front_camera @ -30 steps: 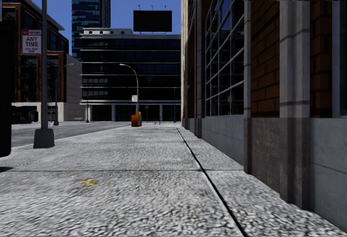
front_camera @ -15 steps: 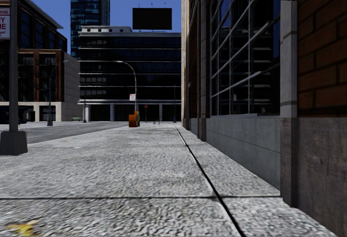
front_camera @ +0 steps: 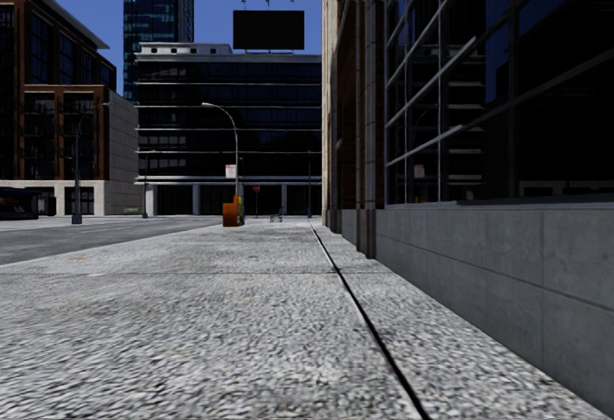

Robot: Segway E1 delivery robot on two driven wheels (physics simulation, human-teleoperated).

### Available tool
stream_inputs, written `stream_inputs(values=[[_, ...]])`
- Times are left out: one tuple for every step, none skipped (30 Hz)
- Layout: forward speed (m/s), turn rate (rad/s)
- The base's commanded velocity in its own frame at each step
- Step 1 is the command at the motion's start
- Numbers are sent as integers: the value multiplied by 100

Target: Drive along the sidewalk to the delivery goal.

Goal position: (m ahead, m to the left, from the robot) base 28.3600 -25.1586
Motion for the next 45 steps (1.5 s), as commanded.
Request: stream_inputs(values=[[200, 0], [200, 0], [200, 0], [200, 0], [200, 0], [200, 0], [200, 0], [200, 0], [200, 0], [200, 0], [200, 0], [200, 0], [200, 0], [200, 0], [200, 0], [200, 0], [200, 0], [200, 0], [200, 0], [200, 0], [200, 0], [200, 0], [200, 0], [200, 0], [200, 0], [200, 0], [200, 0], [200, 0], [200, 0], [200, 0], [200, 0], [200, 0], [200, 0], [200, 0], [200, 0], [200, 0], [200, 0], [200, 0], [200, 0], [200, 0], [200, 0], [200, 0], [200, 0], [200, 0], [200, 0]])
